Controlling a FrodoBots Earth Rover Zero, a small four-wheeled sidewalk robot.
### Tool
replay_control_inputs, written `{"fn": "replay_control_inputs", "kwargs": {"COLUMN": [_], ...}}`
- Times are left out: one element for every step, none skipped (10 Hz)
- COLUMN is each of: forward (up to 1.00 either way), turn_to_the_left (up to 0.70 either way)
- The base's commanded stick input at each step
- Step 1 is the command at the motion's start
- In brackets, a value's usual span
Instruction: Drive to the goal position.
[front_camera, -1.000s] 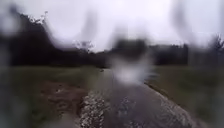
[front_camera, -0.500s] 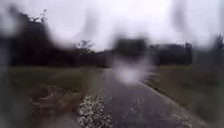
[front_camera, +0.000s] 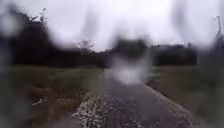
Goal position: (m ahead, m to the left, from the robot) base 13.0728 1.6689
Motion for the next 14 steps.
{"fn": "replay_control_inputs", "kwargs": {"forward": [0.7, 0.7, 0.7, 0.7, 0.7, 0.7, 0.7, 0.7, 0.7, 0.7, 0.7, 0.7, 0.7, 0.7], "turn_to_the_left": [0.0, 0.0, 0.0, 0.0, 0.0, 0.0, 0.0, 0.0, 0.0, 0.0, 0.0, 0.0, 0.0, 0.0]}}
